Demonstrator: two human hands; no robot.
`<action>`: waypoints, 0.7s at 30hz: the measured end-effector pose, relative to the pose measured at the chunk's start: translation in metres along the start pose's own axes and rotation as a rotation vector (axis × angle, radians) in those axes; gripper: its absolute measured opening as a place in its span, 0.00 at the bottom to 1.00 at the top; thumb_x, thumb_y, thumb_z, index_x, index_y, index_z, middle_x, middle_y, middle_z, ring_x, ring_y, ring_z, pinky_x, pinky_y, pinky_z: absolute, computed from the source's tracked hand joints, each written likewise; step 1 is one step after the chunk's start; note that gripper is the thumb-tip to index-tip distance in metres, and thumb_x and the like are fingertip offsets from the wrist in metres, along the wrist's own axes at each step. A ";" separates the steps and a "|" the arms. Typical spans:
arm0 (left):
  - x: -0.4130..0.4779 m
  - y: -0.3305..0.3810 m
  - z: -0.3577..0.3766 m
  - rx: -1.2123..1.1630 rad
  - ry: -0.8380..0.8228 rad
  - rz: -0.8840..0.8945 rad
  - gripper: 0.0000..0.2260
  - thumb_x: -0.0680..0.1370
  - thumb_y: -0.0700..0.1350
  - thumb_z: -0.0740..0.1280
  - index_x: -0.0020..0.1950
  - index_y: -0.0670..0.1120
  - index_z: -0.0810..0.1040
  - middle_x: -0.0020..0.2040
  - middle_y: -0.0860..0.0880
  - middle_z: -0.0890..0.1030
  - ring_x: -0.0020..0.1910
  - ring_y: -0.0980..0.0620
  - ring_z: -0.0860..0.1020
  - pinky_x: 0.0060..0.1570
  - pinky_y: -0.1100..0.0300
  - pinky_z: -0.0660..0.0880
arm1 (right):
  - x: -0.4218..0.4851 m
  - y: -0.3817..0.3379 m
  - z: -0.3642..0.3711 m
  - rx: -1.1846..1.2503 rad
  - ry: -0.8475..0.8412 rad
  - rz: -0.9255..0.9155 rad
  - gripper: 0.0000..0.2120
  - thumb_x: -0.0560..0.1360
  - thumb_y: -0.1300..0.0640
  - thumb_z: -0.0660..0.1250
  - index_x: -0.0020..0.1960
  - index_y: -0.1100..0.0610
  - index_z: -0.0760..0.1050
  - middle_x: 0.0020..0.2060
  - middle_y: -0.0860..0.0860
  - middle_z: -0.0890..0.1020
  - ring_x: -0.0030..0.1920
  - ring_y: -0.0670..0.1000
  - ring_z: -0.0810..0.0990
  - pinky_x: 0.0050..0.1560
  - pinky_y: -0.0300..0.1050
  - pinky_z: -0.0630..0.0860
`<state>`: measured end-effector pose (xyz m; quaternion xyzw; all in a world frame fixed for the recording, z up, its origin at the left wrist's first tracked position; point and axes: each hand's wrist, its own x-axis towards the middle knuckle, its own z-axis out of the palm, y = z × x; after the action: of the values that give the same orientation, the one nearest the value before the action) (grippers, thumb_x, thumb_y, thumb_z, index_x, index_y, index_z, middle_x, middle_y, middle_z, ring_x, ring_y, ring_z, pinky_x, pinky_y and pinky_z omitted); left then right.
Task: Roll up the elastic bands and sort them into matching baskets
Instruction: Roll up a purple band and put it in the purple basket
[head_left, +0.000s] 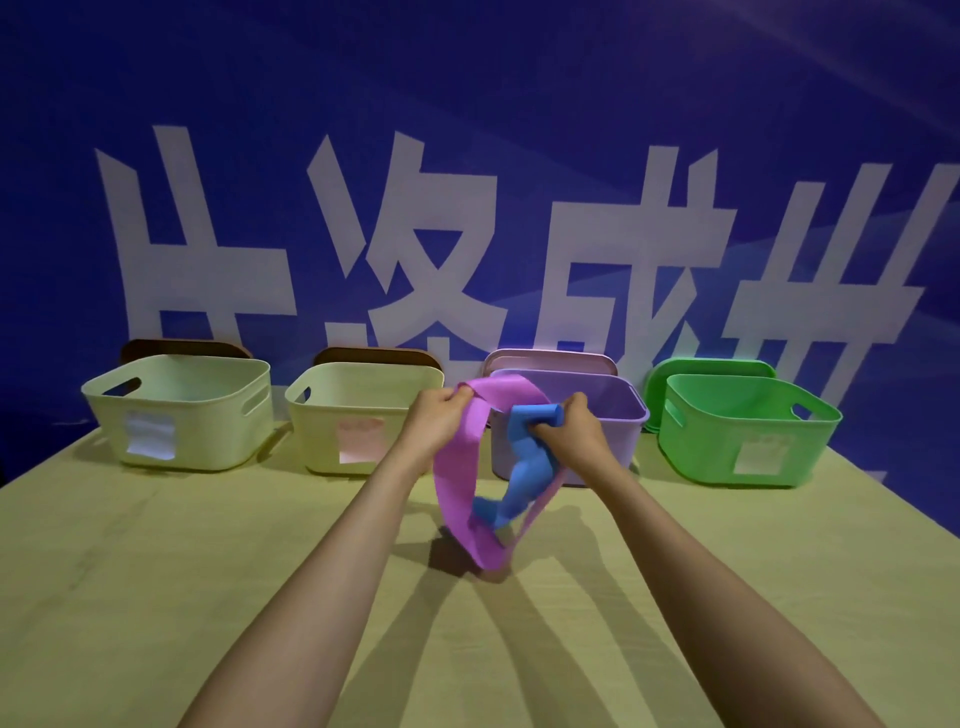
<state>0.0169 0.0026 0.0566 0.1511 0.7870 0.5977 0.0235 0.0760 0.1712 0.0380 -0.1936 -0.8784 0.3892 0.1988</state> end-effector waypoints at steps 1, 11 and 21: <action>-0.002 0.000 0.002 -0.061 -0.024 -0.015 0.11 0.80 0.46 0.61 0.39 0.46 0.72 0.37 0.45 0.68 0.35 0.51 0.64 0.34 0.57 0.58 | -0.001 -0.001 0.002 -0.005 -0.012 -0.009 0.22 0.72 0.55 0.73 0.52 0.60 0.59 0.46 0.56 0.73 0.48 0.58 0.75 0.44 0.48 0.71; -0.003 0.001 -0.003 -0.171 -0.006 -0.034 0.08 0.76 0.34 0.63 0.46 0.46 0.78 0.40 0.47 0.77 0.39 0.52 0.73 0.38 0.60 0.68 | -0.004 -0.009 -0.025 0.409 -0.360 0.081 0.26 0.70 0.58 0.74 0.62 0.56 0.63 0.49 0.53 0.71 0.42 0.46 0.72 0.37 0.38 0.70; -0.012 0.008 0.002 -0.329 -0.151 -0.114 0.12 0.74 0.29 0.56 0.48 0.45 0.70 0.47 0.40 0.76 0.46 0.44 0.76 0.38 0.57 0.71 | -0.013 -0.037 -0.078 1.066 -0.344 -0.081 0.13 0.74 0.56 0.66 0.57 0.57 0.78 0.38 0.49 0.80 0.33 0.43 0.73 0.36 0.35 0.72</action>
<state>0.0308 0.0027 0.0615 0.1448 0.6819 0.7030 0.1407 0.1194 0.1888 0.1120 0.0336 -0.5868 0.7972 0.1377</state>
